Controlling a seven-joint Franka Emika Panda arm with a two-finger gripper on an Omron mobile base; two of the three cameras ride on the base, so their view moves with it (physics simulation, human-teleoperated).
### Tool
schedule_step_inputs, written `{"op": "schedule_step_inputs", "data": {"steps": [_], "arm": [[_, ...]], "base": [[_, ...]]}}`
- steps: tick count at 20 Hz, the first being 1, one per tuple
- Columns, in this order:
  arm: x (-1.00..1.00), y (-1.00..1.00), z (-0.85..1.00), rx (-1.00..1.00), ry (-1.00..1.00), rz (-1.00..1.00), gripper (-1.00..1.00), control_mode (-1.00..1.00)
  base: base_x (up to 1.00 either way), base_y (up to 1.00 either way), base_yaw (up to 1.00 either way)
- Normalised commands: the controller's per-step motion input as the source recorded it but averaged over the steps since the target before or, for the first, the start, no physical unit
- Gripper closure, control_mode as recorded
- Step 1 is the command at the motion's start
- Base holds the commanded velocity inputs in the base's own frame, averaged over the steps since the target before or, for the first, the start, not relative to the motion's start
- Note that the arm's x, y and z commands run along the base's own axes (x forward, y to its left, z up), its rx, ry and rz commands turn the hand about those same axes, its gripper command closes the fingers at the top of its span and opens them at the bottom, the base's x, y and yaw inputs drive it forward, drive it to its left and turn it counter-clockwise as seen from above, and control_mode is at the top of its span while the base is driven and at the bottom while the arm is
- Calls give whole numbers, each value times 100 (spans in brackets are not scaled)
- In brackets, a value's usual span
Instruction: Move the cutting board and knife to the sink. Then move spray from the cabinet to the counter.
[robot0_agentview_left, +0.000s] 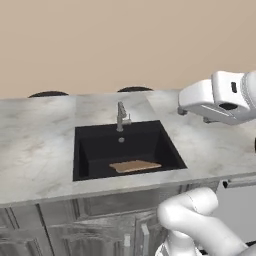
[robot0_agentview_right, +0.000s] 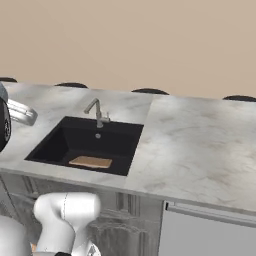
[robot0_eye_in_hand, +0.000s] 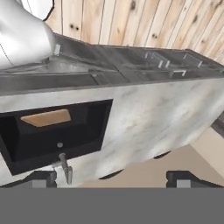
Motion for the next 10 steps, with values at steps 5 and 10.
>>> {"op": "schedule_step_inputs", "data": {"steps": [5, 10], "arm": [[0, 0, 0, 0, 0, 0, -100, 100], [0, 0, 0, 0, 0, 0, -100, 100]], "base": [[-74, 1, 58], [-5, 12, 79]]}}
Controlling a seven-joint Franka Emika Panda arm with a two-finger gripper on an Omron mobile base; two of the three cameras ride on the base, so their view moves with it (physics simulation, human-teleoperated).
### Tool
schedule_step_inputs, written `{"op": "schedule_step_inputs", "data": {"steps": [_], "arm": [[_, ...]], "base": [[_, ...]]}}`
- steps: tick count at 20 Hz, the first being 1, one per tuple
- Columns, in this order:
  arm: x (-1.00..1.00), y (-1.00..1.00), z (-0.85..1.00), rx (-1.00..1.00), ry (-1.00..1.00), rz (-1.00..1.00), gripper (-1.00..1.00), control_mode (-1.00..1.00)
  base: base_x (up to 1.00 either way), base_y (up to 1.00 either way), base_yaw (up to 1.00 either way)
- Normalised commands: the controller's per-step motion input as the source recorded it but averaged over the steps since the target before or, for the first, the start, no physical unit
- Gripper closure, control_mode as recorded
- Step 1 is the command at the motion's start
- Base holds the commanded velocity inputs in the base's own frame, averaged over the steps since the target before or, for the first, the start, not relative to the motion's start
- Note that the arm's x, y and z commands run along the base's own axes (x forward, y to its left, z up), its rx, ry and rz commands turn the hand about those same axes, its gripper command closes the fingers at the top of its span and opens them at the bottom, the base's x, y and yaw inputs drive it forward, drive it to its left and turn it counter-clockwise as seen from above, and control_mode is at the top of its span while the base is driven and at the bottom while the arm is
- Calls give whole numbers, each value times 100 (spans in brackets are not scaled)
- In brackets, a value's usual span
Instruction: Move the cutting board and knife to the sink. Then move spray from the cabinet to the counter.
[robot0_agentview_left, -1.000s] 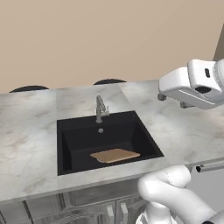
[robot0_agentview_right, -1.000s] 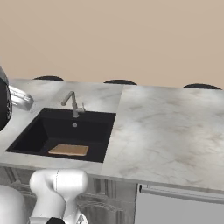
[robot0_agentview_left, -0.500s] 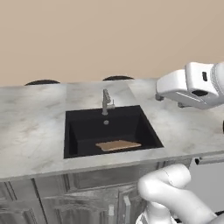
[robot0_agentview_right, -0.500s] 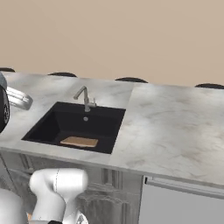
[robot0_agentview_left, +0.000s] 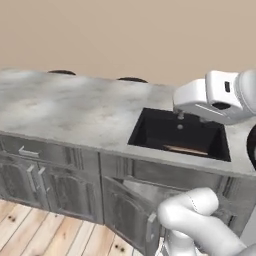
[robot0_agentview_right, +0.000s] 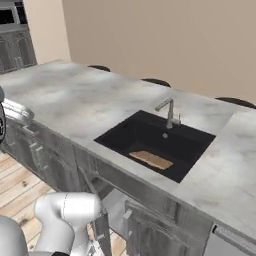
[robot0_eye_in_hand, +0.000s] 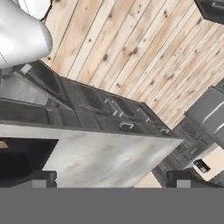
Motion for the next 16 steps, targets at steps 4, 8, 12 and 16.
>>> {"op": "schedule_step_inputs", "data": {"steps": [4, 8, 12, 16], "arm": [[0, 0, 0, 0, 0, 0, -100, 100], [0, 0, 0, 0, 0, 0, -100, 100], [0, 0, 0, 0, 0, 0, -100, 100], [0, 0, 0, 0, 0, 0, -100, 100]], "base": [[0, 7, 88], [4, 4, 87], [50, 41, 64], [94, 61, 46]]}}
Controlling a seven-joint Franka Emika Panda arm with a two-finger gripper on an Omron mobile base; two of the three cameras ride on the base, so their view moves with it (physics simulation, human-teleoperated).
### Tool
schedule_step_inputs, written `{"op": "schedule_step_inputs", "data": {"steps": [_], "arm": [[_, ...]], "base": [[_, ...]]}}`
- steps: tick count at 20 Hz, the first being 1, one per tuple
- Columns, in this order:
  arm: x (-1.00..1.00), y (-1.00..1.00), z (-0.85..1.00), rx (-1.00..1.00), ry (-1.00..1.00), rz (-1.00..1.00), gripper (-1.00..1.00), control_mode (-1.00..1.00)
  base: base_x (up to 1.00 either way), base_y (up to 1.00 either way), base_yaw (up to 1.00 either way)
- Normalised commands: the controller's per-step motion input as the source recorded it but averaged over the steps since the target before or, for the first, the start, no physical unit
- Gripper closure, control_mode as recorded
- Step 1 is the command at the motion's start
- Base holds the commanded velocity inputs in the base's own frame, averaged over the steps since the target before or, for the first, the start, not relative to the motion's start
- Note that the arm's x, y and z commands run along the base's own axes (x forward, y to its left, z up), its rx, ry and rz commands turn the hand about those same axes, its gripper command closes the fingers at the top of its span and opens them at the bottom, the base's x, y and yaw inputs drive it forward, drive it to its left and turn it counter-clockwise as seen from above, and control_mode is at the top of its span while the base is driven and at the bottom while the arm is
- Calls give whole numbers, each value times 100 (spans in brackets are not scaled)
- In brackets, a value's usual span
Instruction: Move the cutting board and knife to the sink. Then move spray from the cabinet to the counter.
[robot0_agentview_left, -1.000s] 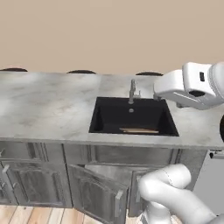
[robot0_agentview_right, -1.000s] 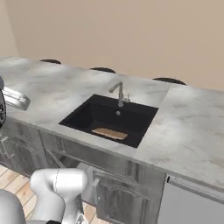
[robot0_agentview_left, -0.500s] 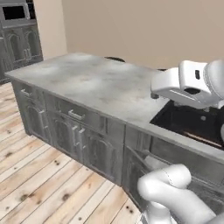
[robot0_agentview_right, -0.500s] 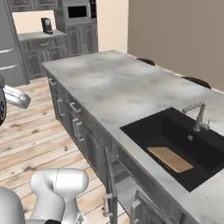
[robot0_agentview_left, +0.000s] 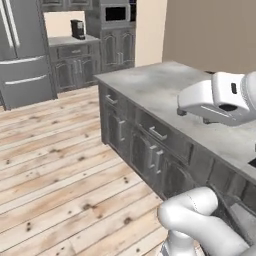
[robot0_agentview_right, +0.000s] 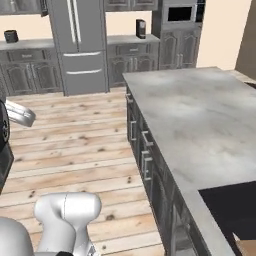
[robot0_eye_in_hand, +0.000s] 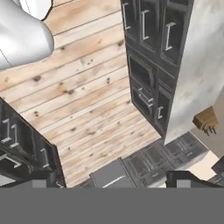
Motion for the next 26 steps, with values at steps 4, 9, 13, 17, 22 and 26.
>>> {"op": "schedule_step_inputs", "data": {"steps": [4, 9, 13, 17, 22, 26], "arm": [[0, 0, 0, 0, 0, 0, -100, 100], [0, 0, 0, 0, 0, 0, -100, 100], [0, 0, 0, 0, 0, 0, -100, 100], [0, 0, 0, 0, 0, 0, -100, 100], [0, 0, 0, 0, 0, 0, -100, 100], [0, 0, 0, 0, 0, 0, -100, 100]], "base": [[100, 50, 13], [100, 52, 5], [100, 49, 6], [100, 48, 6], [100, 43, 7], [100, 38, 10]]}}
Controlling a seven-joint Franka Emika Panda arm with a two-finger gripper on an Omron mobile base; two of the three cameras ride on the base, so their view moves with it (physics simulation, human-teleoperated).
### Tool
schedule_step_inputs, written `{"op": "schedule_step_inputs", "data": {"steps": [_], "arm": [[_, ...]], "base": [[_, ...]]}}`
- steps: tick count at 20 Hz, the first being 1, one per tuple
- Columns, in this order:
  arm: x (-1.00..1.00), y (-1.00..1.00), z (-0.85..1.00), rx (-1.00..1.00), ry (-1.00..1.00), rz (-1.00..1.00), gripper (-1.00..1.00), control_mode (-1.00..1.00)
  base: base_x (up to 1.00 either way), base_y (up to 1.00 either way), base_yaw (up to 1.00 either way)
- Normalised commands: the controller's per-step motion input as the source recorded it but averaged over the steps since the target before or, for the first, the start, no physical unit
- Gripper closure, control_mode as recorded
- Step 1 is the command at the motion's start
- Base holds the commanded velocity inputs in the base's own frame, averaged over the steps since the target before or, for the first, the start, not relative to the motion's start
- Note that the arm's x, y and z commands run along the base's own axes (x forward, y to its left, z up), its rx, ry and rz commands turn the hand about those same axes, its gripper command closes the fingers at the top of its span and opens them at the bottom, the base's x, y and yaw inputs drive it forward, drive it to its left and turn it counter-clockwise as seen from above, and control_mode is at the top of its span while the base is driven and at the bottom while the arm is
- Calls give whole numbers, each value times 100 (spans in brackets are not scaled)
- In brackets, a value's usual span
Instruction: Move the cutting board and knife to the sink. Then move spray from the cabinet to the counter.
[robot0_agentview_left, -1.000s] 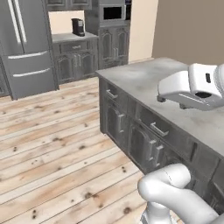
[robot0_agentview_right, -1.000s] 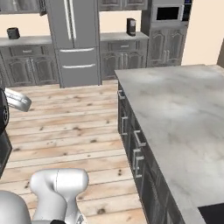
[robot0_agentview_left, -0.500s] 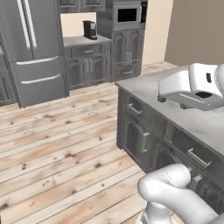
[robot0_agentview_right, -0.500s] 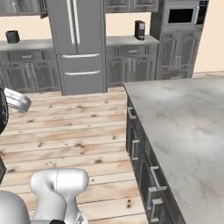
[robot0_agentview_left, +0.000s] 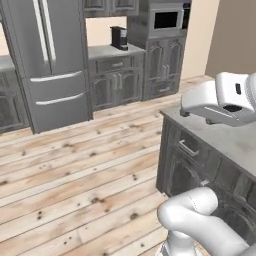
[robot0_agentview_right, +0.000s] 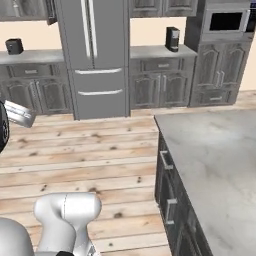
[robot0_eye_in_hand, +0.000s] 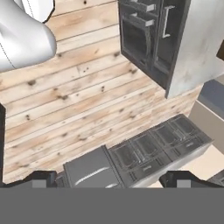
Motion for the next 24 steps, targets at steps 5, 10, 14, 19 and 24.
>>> {"op": "schedule_step_inputs", "data": {"steps": [5, 10, 14, 19, 24], "arm": [[0, 0, 0, 0, 0, 0, -100, 100], [0, 0, 0, 0, 0, 0, -100, 100], [0, 0, 0, 0, 0, 0, -100, 100], [0, 0, 0, 0, 0, 0, -100, 100], [0, 0, 0, 0, 0, 0, -100, 100]], "base": [[100, 36, 11], [100, 39, 9], [100, 41, 8], [100, 43, 7], [100, 75, 4]]}}
